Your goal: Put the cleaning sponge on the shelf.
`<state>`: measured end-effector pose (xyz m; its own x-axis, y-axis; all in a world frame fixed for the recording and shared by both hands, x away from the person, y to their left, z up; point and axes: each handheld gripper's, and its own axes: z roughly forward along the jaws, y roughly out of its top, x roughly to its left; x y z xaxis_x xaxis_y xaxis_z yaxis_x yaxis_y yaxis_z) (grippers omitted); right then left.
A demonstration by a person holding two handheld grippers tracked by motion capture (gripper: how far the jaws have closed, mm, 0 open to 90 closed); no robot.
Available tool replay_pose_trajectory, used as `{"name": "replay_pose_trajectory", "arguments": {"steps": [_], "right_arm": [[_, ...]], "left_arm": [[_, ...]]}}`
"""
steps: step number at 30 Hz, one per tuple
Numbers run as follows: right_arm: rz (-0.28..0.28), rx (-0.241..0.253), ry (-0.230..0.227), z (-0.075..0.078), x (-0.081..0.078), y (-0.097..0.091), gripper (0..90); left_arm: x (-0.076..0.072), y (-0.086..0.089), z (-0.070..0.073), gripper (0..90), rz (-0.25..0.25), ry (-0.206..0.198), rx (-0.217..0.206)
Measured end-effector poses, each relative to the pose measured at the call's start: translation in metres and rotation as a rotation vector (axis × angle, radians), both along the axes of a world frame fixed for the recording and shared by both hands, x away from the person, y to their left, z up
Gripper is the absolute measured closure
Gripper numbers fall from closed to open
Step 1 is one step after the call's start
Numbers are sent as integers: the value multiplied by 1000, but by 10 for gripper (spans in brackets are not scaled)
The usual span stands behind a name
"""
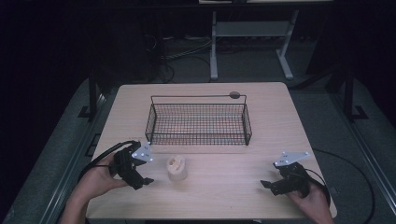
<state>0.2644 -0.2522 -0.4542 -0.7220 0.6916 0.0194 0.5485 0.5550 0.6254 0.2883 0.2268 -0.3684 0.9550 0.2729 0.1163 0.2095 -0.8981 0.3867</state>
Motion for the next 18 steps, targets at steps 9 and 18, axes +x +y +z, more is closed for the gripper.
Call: {"name": "replay_pose_trajectory", "arguments": {"steps": [9,18], "right_arm": [[1,1,-2,0,0,-1,146],[1,2,1,0,0,-1,146]], "left_arm": [[7,-12,2,166,-10,17,7],[13,-25,1,167,-28,34,21]]}}
